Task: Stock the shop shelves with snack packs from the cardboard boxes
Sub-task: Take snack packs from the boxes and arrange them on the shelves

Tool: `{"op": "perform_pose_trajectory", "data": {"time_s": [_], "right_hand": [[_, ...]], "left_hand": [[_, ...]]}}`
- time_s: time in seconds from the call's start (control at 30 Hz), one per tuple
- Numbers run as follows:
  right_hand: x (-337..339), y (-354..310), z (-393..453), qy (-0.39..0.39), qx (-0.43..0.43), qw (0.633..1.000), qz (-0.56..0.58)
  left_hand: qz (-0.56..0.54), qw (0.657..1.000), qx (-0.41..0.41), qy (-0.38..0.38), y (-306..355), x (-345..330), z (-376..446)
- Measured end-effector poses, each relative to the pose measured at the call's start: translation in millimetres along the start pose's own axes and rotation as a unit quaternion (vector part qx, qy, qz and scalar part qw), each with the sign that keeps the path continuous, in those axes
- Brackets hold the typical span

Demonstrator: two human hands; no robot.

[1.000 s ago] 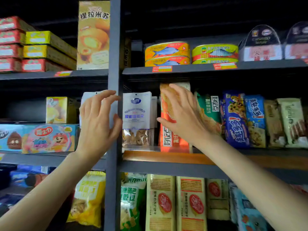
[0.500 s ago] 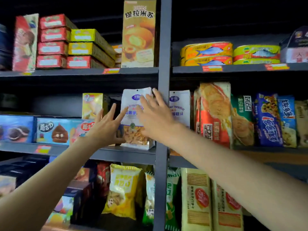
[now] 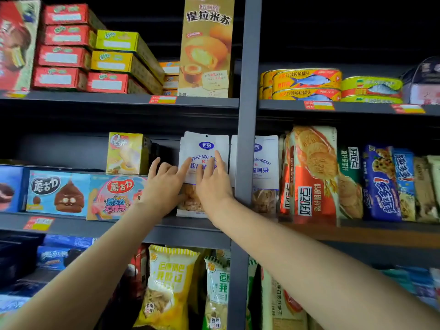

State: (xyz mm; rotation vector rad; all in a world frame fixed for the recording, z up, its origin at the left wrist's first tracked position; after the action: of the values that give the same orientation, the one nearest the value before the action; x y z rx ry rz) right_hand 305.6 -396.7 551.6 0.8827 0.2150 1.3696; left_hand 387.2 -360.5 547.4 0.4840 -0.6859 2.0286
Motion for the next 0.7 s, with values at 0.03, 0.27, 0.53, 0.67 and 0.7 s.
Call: {"op": "perform_pose_trajectory", "data": {"time_s": [0.03,0.27,0.53,0.67,0.7], "right_hand": [[-2,-1,2,0.0,0.004,1.0,0.003],[-2,-10,-6,-0.004,0.067,0.996,0.065],[29,24,-22,0.082,0.04,0.992,0.087],[35,40,-25,0.079,0.024,0.993,0.082],[35,41,-25,0.077,0.021,0.993,0.082]], "left_hand": [[0.007,1.0,0.005,0.001,0,-2,2],[0.023,0.999,0.046,0.014,-3,-14,15],[-0.052,0.997,0.016,0.055,-15,-12,6],[-0.108,0.992,0.004,0.065,-17,-6,1],[-0.123,0.99,0.0,0.064,-17,-4,1]]}}
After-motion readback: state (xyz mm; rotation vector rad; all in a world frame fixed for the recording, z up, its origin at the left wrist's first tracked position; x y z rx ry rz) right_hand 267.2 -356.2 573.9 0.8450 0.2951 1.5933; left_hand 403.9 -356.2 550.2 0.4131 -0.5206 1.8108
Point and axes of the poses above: each hand's wrist, its own z-axis towards the middle knuckle, its own x-axis out of the back of the hand, y = z × x, the point moved 5 cm from there along z, towards the middle knuckle, and after that the axes turned 6 degrees about -x, right-handed, at the moved point
